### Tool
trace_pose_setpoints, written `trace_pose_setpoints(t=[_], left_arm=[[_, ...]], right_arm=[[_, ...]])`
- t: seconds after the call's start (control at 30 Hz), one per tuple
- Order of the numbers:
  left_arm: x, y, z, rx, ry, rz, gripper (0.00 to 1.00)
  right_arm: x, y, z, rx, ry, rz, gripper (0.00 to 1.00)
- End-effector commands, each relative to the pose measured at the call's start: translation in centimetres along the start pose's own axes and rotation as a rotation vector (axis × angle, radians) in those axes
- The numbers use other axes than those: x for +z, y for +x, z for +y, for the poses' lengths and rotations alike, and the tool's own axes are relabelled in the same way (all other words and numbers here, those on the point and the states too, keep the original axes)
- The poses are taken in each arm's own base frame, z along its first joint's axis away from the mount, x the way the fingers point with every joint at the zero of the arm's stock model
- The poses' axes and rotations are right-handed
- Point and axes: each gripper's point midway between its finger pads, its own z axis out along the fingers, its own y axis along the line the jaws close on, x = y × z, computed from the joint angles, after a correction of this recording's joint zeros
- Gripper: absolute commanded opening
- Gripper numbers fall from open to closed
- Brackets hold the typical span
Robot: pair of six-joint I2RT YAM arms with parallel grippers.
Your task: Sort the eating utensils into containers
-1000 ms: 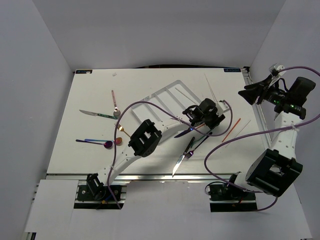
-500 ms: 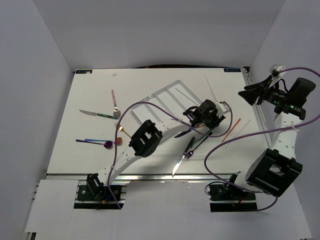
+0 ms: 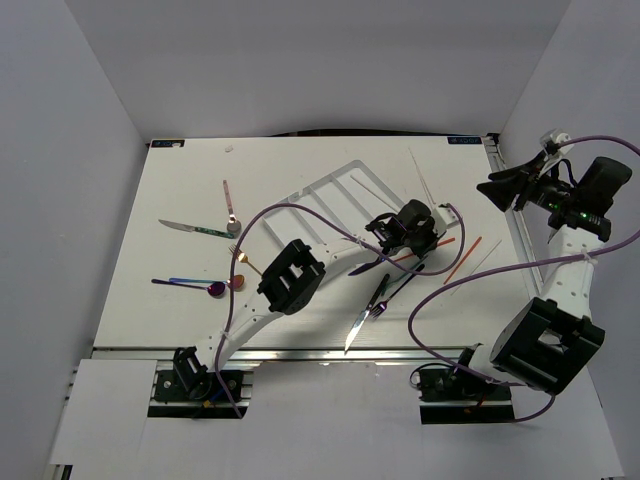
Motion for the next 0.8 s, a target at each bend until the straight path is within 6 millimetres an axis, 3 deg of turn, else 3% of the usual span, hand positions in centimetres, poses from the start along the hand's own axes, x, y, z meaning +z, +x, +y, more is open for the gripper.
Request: trace_pose_setpoints(t=[0.0, 0.1, 0.4, 0.77], left_arm=[[-1.4, 0.5, -0.4, -0.013, 0.006, 0.065, 0.05], [-1.6, -0.7, -0.4, -0.013, 0.008, 0.042, 0.00], [-3.4, -5.7, -0.2, -0.006, 0.000, -0.057, 0.00], [-5.1, -9.1, -0.6, -0.026, 0.009, -0.120, 0.00]], right_arm=[[-0.4, -1.2, 0.8, -0.043, -0.018, -0.023, 0.56], [-0.4, -1.3, 0.9, -0.045, -0.021, -0.025, 0.57], [-0.3, -1.1, 0.9, -0.035, -0.022, -0.025, 0.57], [-0.3, -1.1, 0.9, -0.031, -0.024, -0.025, 0.56]])
